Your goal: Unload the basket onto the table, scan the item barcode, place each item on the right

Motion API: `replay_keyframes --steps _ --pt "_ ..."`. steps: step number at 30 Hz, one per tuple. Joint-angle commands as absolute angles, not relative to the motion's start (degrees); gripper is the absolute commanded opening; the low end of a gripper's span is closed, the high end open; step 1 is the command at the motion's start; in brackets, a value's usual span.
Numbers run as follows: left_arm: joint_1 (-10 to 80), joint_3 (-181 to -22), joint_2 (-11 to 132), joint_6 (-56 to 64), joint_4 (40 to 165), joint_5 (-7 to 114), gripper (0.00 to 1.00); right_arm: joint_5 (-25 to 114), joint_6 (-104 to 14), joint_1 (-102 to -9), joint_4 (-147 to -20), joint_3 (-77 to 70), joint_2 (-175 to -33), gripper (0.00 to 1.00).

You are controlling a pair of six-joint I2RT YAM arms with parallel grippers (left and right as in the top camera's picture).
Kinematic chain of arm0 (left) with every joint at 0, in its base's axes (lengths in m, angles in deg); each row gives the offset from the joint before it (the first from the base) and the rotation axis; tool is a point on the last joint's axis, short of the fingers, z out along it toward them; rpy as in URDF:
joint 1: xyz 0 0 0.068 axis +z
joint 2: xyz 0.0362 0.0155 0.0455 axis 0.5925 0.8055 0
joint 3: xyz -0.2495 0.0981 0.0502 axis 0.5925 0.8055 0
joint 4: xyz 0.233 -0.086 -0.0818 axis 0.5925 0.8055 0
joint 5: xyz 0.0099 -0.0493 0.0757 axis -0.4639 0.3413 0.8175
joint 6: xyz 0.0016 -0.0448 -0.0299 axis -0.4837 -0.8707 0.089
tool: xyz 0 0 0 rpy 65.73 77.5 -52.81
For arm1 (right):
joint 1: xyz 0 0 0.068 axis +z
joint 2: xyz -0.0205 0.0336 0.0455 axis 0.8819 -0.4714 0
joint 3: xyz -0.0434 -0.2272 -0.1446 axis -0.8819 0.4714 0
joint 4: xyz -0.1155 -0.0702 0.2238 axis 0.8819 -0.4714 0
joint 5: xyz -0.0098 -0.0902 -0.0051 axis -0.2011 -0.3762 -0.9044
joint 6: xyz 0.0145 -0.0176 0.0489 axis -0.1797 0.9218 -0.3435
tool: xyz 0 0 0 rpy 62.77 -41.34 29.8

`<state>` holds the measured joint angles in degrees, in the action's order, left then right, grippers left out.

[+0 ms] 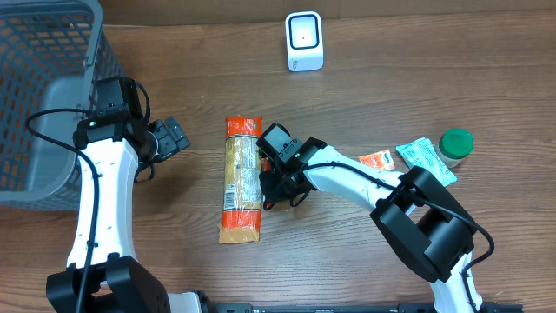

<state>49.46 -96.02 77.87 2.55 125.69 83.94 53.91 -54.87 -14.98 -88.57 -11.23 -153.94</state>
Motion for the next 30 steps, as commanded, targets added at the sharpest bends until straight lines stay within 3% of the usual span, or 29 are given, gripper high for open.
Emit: replay_keyframes --steps 1,17,22,30 --pt "49.4 -96.1 77.8 2.2 125.7 84.3 1.0 53.1 -51.1 -15.2 -88.5 -10.9 -153.7 0.04" --pt "49.4 -96.1 77.8 2.2 125.7 84.3 1.0 61.9 -21.9 -11.7 -90.6 -10.9 -147.8 0.04" --pt "49.4 -96.1 77.8 2.2 125.7 84.3 1.0 59.4 -18.7 -9.9 -90.2 -10.9 -149.6 0.04" --pt "49.4 -96.1 77.8 2.2 125.7 84.3 1.0 54.4 -18.9 -9.5 -90.2 -10.9 -152.7 0.16"
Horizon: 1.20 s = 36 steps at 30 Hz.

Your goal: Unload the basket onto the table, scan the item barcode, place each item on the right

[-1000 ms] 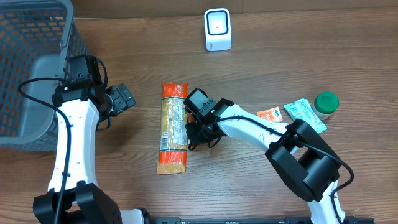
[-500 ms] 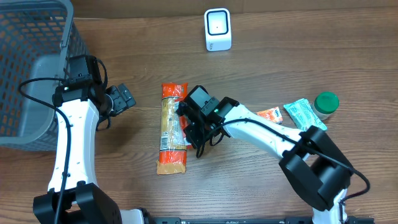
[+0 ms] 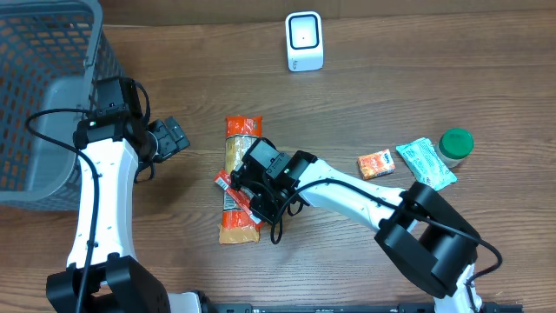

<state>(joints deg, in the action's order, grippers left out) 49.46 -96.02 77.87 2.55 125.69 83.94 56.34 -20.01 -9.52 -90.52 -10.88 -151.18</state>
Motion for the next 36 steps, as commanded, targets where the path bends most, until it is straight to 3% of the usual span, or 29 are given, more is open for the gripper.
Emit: replay_keyframes --steps 1,4,6,11,21,25,29,36 --pt "49.4 -96.1 77.8 2.2 125.7 84.3 1.0 54.4 -18.9 -9.5 -90.2 -10.9 -152.9 0.17" --pt "49.4 -96.1 77.8 2.2 125.7 84.3 1.0 54.4 -18.9 -9.5 -90.1 -10.9 -152.9 0.19" --pt "49.4 -96.1 77.8 2.2 125.7 84.3 1.0 54.4 -18.9 -9.5 -90.1 -10.9 -152.9 0.32" --pt "49.4 -96.1 77.8 2.2 125.7 84.3 1.0 54.4 -18.9 -9.5 -90.1 -10.9 -152.9 0.43" --pt "49.4 -96.1 77.8 2.2 125.7 84.3 1.0 54.4 -19.4 -9.5 -89.9 -10.9 -152.9 0.45" --pt "49.4 -96.1 77.8 2.2 125.7 84.3 1.0 54.4 -19.6 -9.5 -89.8 -10.9 -152.9 0.35" --pt "49.4 -96.1 77.8 2.2 125.7 84.3 1.0 55.1 -19.6 -9.5 -89.8 -10.9 -152.9 0.04" --pt "49.4 -96.1 77.8 2.2 125.7 84.3 1.0 57.4 -19.6 -9.5 -90.4 -10.9 -149.9 0.04"
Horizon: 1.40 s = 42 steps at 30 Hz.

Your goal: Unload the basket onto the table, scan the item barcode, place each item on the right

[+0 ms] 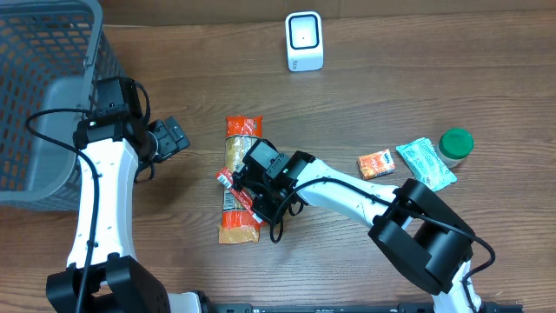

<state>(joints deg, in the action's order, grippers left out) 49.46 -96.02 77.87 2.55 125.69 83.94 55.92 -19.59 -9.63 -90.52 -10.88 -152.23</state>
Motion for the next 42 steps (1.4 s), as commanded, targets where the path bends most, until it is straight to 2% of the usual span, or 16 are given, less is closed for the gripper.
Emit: replay_keyframes --steps 1,15,33,42 --pt "49.4 -96.1 77.8 2.2 125.7 84.3 1.0 57.4 -19.6 -9.5 -90.4 -10.9 -148.8 0.04" --pt "49.4 -96.1 77.8 2.2 125.7 84.3 1.0 54.8 -19.6 -9.5 -94.7 -10.9 -141.7 0.04" --pt "49.4 -96.1 77.8 2.2 125.7 84.3 1.0 44.5 -28.7 -9.5 -95.3 -10.9 -137.8 0.04" --pt "49.4 -96.1 77.8 2.2 125.7 84.3 1.0 30.3 -32.7 -9.5 -99.7 -10.9 -134.1 0.04"
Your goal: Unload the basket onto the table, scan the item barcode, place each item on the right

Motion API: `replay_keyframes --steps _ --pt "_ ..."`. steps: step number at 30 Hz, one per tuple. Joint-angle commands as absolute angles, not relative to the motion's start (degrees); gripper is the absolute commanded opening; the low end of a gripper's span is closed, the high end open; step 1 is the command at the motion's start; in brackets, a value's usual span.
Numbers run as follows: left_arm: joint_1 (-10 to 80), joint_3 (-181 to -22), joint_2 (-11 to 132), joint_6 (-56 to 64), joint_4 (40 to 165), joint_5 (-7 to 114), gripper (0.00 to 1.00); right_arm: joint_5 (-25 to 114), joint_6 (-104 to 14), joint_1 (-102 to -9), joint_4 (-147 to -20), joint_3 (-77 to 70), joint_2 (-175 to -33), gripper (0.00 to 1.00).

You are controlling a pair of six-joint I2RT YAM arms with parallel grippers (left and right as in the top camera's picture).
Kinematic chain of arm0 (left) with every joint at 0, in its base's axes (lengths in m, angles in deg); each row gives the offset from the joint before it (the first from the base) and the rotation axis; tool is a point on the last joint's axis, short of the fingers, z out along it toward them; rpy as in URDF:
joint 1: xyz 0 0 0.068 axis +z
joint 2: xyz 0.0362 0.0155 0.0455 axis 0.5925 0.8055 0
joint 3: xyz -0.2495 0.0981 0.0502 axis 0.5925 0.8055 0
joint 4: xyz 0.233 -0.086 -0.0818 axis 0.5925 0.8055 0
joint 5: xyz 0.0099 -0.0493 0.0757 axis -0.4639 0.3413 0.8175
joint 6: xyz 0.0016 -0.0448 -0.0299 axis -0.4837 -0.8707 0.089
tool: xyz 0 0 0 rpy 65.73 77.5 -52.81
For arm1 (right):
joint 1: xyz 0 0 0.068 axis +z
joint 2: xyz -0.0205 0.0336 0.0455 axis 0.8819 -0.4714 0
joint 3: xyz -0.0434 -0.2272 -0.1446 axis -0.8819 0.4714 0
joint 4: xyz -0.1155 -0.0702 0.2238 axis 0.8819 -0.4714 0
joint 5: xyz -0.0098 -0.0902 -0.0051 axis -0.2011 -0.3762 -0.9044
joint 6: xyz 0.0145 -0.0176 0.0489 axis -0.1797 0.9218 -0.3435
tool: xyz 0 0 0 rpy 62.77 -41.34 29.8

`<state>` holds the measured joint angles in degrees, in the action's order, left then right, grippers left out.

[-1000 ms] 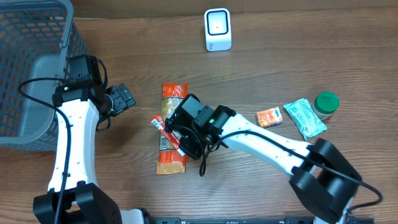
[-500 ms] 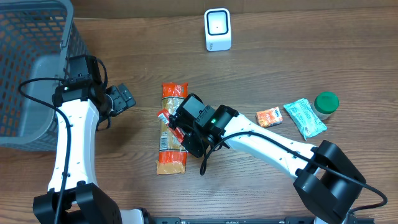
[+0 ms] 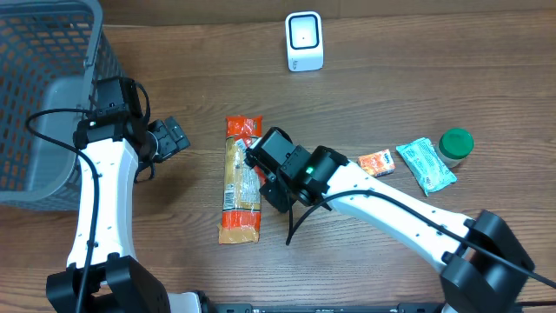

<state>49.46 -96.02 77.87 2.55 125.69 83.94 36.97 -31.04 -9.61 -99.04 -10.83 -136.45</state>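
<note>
A long orange and yellow packet [image 3: 239, 187] lies lengthwise at the table's middle. My right gripper [image 3: 262, 170] hangs over the packet's right edge, with its wrist raised toward the camera and hiding the fingers. A sliver of a red item [image 3: 261, 163] shows at the gripper's tip, but whether it is held cannot be told. The white scanner [image 3: 304, 41] stands at the back centre. My left gripper [image 3: 174, 136] hovers left of the packet, apart from it, with nothing seen in it.
A grey mesh basket [image 3: 43, 87] fills the left back corner. At the right lie a small orange packet [image 3: 375, 162] and a teal sachet [image 3: 426, 163], next to a green-lidded jar [image 3: 455, 145].
My right gripper has shifted from over the long packet's middle to its right edge, and the wrist now sits higher. The red strip that stuck out to its left is now almost hidden. The left arm is unchanged.
At first my right gripper was low beside the long packet's right edge. At the two following moments it lay across the packet's middle with a red strip showing under it. Now it is back at the right edge, raised. The left arm never moved.
</note>
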Motion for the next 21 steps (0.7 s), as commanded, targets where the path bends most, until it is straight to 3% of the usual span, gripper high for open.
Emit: replay_keyframes --steps 1,7,10,15,17,21 --pt "49.4 -96.1 77.8 2.2 125.7 84.3 1.0 29.1 -32.7 -9.5 -100.3 -10.9 -134.0 0.04" --pt "49.4 -96.1 77.8 2.2 125.7 84.3 1.0 19.6 -32.7 -9.5 -100.9 -10.9 -133.9 0.04" --pt "49.4 -96.1 77.8 2.2 125.7 84.3 1.0 15.0 -32.6 -9.8 -100.8 -10.9 -133.9 0.11" --pt "49.4 -96.1 77.8 2.2 125.7 84.3 1.0 13.9 -32.4 -10.5 -100.7 -10.9 -133.9 0.11" --pt "49.4 -96.1 77.8 2.2 125.7 84.3 1.0 13.9 -31.5 -10.5 -100.7 -10.9 -133.9 0.04" --pt "49.4 -96.1 77.8 2.2 125.7 84.3 1.0 13.9 -30.7 -10.5 -100.7 -10.9 -133.9 0.06"
